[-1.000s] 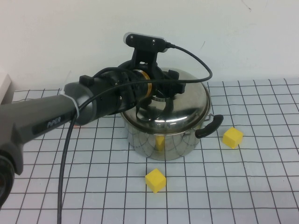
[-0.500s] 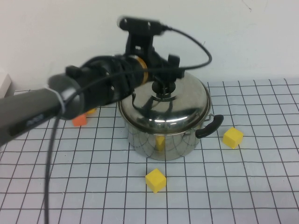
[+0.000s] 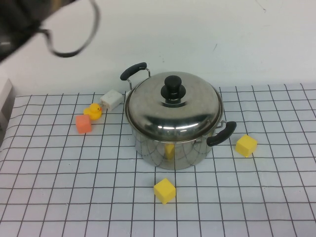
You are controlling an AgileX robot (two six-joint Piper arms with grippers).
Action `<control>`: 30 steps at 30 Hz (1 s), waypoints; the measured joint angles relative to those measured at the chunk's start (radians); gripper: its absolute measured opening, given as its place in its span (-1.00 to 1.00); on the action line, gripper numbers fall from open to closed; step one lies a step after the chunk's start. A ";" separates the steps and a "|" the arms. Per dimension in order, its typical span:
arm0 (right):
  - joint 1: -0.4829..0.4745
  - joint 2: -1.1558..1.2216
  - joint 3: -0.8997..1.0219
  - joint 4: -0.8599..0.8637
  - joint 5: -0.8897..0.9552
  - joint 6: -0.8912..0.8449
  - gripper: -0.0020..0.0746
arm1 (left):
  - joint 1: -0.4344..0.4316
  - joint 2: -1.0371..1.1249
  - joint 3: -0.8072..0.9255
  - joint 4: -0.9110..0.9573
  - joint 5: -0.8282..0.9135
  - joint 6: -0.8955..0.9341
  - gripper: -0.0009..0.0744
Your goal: Cover the pot
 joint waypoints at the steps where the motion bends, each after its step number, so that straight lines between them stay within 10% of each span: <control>1: 0.000 0.000 0.000 0.000 0.000 0.000 -0.92 | 0.000 -0.028 0.015 -0.010 0.033 0.010 -0.91; 30: 0.000 0.000 0.000 0.000 0.000 0.000 -0.92 | 0.000 -0.570 0.810 -0.383 0.109 0.043 -0.98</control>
